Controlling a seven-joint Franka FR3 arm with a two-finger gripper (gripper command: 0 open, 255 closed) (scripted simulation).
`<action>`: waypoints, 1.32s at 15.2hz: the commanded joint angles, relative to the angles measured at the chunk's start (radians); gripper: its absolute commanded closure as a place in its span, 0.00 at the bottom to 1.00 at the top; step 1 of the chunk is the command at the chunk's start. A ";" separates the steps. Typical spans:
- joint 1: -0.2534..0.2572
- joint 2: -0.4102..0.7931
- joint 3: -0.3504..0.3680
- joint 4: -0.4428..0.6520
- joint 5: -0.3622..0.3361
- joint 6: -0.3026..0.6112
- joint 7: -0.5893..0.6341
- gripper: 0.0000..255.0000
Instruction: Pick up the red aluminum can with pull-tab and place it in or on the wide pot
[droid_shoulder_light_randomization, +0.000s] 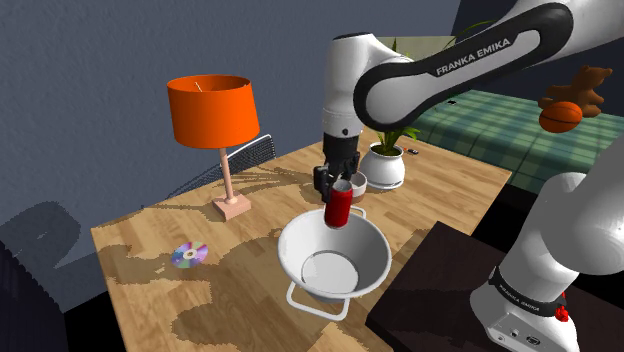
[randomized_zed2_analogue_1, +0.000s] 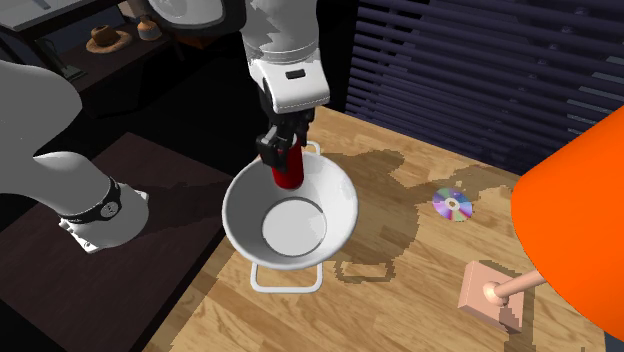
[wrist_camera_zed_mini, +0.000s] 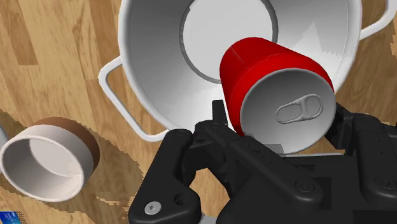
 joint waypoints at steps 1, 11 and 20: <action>0.001 0.002 0.001 -0.023 0.001 0.026 0.000 1.00; -0.002 0.075 0.014 -0.097 -0.017 0.170 0.016 1.00; -0.004 0.114 0.019 -0.122 -0.030 0.233 0.027 1.00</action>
